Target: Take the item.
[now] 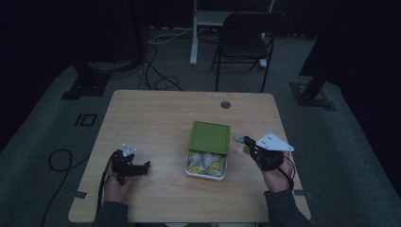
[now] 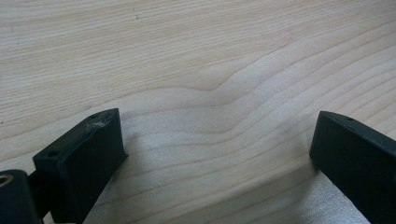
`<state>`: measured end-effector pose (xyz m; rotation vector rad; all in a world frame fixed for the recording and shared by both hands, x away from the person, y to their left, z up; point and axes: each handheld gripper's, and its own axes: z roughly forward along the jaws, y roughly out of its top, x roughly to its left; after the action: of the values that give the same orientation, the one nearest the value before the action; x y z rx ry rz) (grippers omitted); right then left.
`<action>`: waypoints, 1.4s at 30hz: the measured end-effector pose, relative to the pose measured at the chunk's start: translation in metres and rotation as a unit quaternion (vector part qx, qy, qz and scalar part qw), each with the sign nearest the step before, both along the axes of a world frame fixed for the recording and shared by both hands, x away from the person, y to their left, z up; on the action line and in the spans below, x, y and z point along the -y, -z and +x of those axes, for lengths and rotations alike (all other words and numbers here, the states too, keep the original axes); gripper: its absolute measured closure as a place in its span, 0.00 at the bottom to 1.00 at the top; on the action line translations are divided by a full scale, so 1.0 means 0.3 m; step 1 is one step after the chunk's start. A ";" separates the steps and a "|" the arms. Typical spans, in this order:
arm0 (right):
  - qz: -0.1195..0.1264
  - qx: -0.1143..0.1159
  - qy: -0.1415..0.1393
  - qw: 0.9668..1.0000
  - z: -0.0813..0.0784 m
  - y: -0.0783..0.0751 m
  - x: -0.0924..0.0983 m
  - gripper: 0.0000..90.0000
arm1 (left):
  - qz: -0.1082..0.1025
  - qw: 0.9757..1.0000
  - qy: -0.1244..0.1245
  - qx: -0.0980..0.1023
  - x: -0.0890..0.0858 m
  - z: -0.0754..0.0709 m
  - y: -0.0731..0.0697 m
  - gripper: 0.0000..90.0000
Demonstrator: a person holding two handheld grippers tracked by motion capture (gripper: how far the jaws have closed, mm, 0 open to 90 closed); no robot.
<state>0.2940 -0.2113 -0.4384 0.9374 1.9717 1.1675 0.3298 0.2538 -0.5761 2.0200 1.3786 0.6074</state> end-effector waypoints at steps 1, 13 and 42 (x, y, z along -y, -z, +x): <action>0.000 0.002 0.000 1.000 0.007 -0.002 0.000 1.00 | -0.001 1.000 0.000 0.000 0.000 0.000 0.000 0.04; 0.008 0.002 0.004 1.000 0.091 0.007 -0.006 1.00 | 0.000 1.000 0.000 0.000 0.000 0.000 0.000 0.04; 0.032 -0.034 0.067 0.997 0.174 0.102 0.060 0.63 | 0.000 1.000 0.000 0.000 0.000 0.000 0.000 0.04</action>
<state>0.3460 -0.2294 -0.4691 1.1381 1.9011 1.1413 0.3298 0.2537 -0.5762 2.0197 1.3786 0.6072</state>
